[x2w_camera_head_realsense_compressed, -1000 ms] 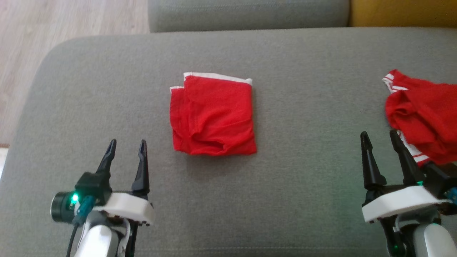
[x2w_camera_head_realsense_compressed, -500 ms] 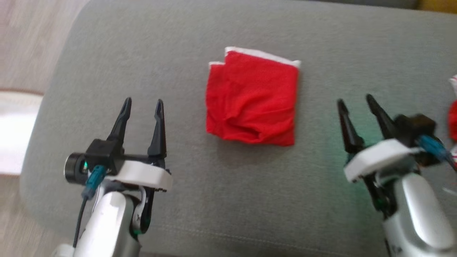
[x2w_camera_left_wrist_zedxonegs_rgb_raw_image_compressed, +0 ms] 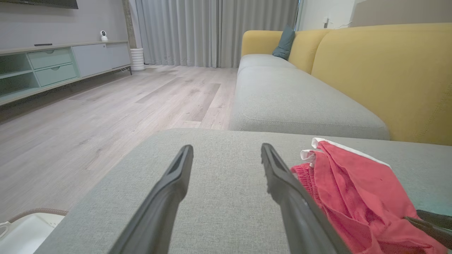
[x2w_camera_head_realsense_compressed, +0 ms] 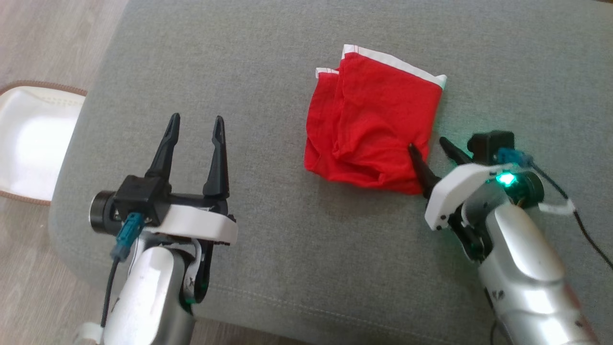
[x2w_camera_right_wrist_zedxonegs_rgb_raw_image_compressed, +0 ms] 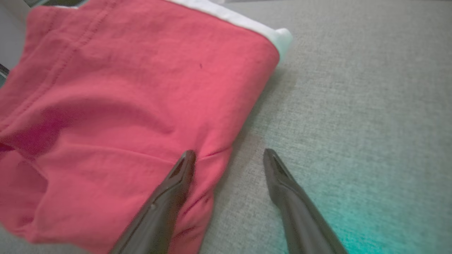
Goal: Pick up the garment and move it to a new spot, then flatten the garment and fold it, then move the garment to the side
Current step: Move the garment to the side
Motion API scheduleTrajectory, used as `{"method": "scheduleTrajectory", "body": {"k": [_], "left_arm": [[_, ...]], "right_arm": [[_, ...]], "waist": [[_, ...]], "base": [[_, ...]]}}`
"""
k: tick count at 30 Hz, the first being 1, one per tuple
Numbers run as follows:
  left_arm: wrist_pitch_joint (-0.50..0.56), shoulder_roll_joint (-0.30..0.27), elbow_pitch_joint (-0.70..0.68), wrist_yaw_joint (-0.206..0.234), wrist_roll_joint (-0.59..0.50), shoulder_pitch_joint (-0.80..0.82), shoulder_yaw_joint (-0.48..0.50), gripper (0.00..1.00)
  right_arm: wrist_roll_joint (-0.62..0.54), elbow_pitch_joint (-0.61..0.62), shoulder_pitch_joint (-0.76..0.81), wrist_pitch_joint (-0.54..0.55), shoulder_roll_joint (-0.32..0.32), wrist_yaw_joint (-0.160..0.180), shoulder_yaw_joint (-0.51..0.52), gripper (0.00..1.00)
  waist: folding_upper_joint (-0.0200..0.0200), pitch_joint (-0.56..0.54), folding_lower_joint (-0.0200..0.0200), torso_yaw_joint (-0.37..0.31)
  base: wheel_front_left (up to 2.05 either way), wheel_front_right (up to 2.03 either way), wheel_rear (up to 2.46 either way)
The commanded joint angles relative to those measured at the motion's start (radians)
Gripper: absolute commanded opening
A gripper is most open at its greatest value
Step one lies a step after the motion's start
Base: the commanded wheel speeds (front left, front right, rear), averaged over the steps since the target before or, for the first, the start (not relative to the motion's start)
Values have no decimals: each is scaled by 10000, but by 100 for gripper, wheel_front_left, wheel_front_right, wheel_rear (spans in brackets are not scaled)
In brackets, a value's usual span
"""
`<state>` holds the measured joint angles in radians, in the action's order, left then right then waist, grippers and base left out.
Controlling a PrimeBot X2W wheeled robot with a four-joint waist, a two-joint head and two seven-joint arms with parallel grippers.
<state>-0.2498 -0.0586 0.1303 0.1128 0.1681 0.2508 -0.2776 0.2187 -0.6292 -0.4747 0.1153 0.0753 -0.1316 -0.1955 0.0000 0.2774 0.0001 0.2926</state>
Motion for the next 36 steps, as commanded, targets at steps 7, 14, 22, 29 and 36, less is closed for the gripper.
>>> {"method": "scheduleTrajectory", "body": {"k": [7, 14, 22, 29, 36], "left_arm": [[-119, -13, -324, -140, -227, 234, 445, 100], [-119, -35, -284, -226, -413, 97, 555, 100], [-120, -182, -398, -344, -561, -111, 626, 100], [-120, -325, -471, -490, -661, -16, 531, 100], [-120, -365, -500, -634, -772, 409, 274, 100]], "right_arm": [[260, -404, -510, 654, -240, 9, -640, 0], [242, -32, -152, 169, -223, 9, -1186, 0], [83, 1344, 977, 39, 522, 9, -1412, 0], [72, 2570, 1450, 292, 1287, 9, -1372, 0], [-66, 3310, 1016, 567, 2611, 9, -1172, 0]], "waist": [[0, -50, -1, -198], [0, -323, -1, -760], [0, -510, -1, -2373], [0, -399, -1, -3848], [0, 150, -1, -4608]], "base": [[0, 0, 0], [0, 0, 0], [0, 0, 0], [0, 0, 0], [0, 0, 0]]}}
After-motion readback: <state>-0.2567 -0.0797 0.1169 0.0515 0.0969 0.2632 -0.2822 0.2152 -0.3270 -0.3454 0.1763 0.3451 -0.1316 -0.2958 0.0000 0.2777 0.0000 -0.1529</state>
